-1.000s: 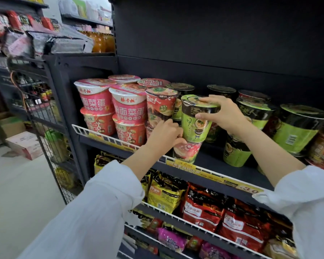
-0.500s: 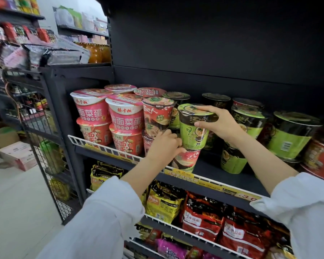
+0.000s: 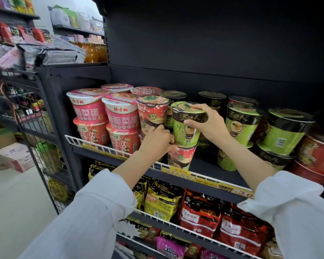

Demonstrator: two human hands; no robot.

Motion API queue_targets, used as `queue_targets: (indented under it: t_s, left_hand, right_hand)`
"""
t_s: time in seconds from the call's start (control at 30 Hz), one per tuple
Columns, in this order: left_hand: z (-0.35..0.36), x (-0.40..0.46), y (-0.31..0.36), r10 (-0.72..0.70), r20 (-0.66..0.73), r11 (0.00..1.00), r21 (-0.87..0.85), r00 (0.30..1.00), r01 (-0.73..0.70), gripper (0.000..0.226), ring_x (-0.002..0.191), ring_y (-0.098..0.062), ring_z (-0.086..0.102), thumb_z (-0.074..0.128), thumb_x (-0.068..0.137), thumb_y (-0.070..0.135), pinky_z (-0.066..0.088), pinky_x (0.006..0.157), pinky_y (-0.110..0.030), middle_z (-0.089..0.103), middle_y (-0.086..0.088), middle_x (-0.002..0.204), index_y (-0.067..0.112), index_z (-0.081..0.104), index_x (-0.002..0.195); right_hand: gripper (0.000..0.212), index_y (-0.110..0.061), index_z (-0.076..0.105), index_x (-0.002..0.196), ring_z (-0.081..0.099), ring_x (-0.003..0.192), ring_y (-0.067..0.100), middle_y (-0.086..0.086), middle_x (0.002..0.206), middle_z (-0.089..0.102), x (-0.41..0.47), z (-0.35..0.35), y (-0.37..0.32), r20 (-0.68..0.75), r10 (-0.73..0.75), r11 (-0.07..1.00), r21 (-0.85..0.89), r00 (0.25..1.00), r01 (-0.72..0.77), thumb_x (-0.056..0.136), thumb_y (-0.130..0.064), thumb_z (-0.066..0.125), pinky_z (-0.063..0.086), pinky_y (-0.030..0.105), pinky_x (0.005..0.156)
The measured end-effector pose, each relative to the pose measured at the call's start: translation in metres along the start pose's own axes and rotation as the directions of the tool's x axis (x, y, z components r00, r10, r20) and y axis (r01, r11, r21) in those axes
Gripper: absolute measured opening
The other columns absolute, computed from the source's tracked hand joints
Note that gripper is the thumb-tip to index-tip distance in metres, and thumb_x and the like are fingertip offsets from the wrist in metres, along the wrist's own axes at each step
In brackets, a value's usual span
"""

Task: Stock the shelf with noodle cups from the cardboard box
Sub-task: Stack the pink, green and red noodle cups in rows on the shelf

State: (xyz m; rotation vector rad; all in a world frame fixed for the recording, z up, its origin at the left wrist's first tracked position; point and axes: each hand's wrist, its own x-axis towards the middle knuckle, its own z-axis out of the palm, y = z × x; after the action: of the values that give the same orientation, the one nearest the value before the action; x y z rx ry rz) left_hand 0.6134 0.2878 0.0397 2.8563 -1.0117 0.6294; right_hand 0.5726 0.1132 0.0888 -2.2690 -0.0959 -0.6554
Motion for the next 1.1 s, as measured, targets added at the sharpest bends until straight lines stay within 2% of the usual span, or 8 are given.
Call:
queue_targets:
  t_s: [0.1,0.23,0.4,0.57,0.67,0.8,0.97,1.1]
  left_hand:
    - [-0.002,0.001,0.002,-0.006,-0.019,1.000,-0.022,1.000,0.006,0.042,0.108,-0.020,0.045,0.057,0.085,0.052,0.033,0.090,-0.033,0.064,0.002,0.106,0.019,0.068,0.107]
    - [-0.006,-0.001,-0.014,0.025,0.057,0.980,-0.198,0.998,-0.013,0.036,0.114,-0.019,0.043,0.061,0.086,0.043,0.036,0.092,-0.034,0.061,0.003,0.118,0.018,0.064,0.113]
    - [0.003,-0.011,-0.024,-0.005,0.120,0.955,-0.292,0.993,0.040,0.040,0.122,-0.019,0.046,0.057,0.091,0.035,0.038,0.102,-0.035,0.058,-0.002,0.129,0.016,0.057,0.126]
    - [0.004,-0.010,-0.010,-0.090,0.005,0.972,-0.215,0.996,0.089,0.038,0.108,-0.020,0.051,0.056,0.089,0.044,0.038,0.090,-0.032,0.063,0.000,0.111,0.014,0.064,0.111]
    - [0.006,-0.009,0.000,-0.125,-0.039,0.982,-0.148,0.991,0.118,0.039,0.105,-0.019,0.049,0.056,0.086,0.050,0.034,0.093,-0.034,0.062,0.002,0.104,0.016,0.065,0.102]
    - [0.008,-0.009,0.007,-0.114,-0.047,0.985,-0.135,0.992,0.107,0.041,0.110,-0.019,0.049,0.054,0.087,0.051,0.033,0.099,-0.036,0.059,0.001,0.109,0.016,0.062,0.107]
    - [0.007,-0.021,-0.007,-0.128,-0.001,0.955,-0.270,0.992,0.123,0.036,0.117,-0.019,0.048,0.056,0.092,0.035,0.038,0.099,-0.034,0.054,0.001,0.125,0.017,0.057,0.123]
    - [0.006,-0.023,-0.011,-0.110,0.073,0.951,-0.281,0.991,0.126,0.040,0.119,-0.024,0.047,0.047,0.092,-0.001,0.043,0.097,-0.039,0.052,-0.005,0.132,0.012,0.056,0.128]
  right_hand:
    - [0.058,-0.028,0.050,0.129,0.049,0.119,0.017,0.002,0.127,0.056,0.001,-0.002,0.000,0.035,0.001,0.999,-0.041,0.999,0.000,0.077,-0.041,0.073,0.043,0.028,0.091]
    - [0.055,-0.028,0.047,0.134,0.050,0.120,0.016,-0.003,0.133,0.053,0.005,-0.014,-0.002,0.174,0.018,1.000,-0.016,0.985,-0.016,0.084,-0.029,0.069,0.041,0.026,0.089]
    - [0.058,-0.027,0.049,0.135,0.049,0.110,0.008,-0.005,0.130,0.056,0.001,-0.012,-0.006,0.126,0.006,0.999,-0.046,0.992,0.000,0.082,-0.033,0.071,0.040,0.022,0.086]
    - [0.058,-0.028,0.050,0.132,0.048,0.123,0.020,-0.002,0.130,0.058,0.003,-0.008,-0.005,0.096,-0.002,0.994,-0.109,0.995,0.013,0.079,-0.039,0.072,0.043,0.036,0.100]
    - [0.057,-0.028,0.050,0.132,0.047,0.124,0.020,-0.001,0.130,0.057,0.003,-0.008,-0.005,0.096,0.008,0.994,-0.110,0.995,0.003,0.080,-0.038,0.071,0.043,0.036,0.100]
    - [0.055,-0.029,0.049,0.132,0.050,0.122,0.019,-0.001,0.131,0.056,0.000,-0.009,-0.005,0.095,0.015,0.996,-0.093,0.995,-0.006,0.082,-0.036,0.070,0.042,0.028,0.093]
    - [0.056,-0.028,0.047,0.134,0.053,0.119,0.018,-0.002,0.133,0.055,-0.004,-0.012,-0.006,0.110,0.024,0.996,-0.082,0.994,-0.015,0.083,-0.035,0.069,0.042,0.023,0.086]
    - [0.070,-0.025,0.032,0.140,0.056,0.111,0.018,0.004,0.131,0.057,-0.011,-0.008,-0.011,0.048,0.055,0.998,-0.023,0.997,-0.054,0.082,-0.027,0.071,0.039,0.023,0.081]
